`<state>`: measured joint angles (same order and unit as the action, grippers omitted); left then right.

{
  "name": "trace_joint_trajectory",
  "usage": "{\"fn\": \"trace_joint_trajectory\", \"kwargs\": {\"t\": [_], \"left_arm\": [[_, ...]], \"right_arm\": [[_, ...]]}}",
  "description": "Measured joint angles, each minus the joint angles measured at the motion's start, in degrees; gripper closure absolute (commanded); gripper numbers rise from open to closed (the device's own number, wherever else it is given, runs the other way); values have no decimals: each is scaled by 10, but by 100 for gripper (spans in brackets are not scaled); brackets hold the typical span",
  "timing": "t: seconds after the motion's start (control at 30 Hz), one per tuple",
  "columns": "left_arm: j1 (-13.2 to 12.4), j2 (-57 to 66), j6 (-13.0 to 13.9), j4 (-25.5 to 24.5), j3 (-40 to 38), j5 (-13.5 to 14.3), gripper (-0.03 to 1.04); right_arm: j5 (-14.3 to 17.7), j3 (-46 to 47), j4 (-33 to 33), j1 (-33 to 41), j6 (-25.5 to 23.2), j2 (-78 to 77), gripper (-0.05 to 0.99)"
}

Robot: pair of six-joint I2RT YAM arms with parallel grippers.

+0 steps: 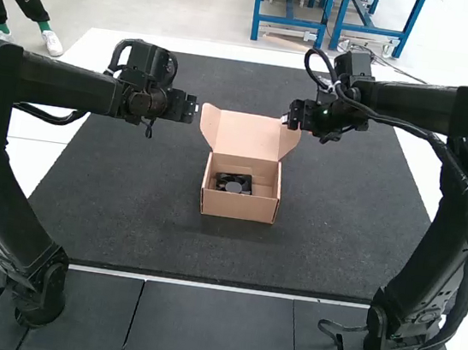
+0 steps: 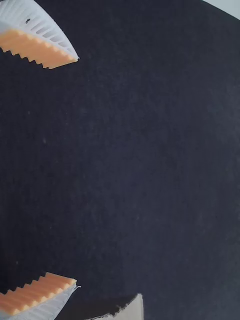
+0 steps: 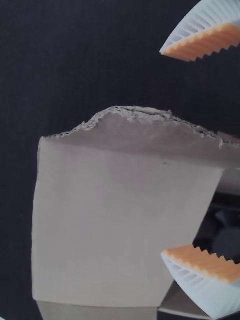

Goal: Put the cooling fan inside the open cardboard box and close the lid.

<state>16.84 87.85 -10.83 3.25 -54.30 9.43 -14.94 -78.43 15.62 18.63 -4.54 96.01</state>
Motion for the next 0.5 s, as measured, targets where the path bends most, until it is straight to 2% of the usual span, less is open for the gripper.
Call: {"fn": "trace_joint_trajectory", "kwargs": {"t": [0.3,0.5], "left_arm": [[1,0,0,2,0,-5,4],[13,0,0,3,0,-5,4]], "right_arm": [[-16,0,-2,0,-2,8,25],[-16,0,-12,0,-2,18,38]]}}
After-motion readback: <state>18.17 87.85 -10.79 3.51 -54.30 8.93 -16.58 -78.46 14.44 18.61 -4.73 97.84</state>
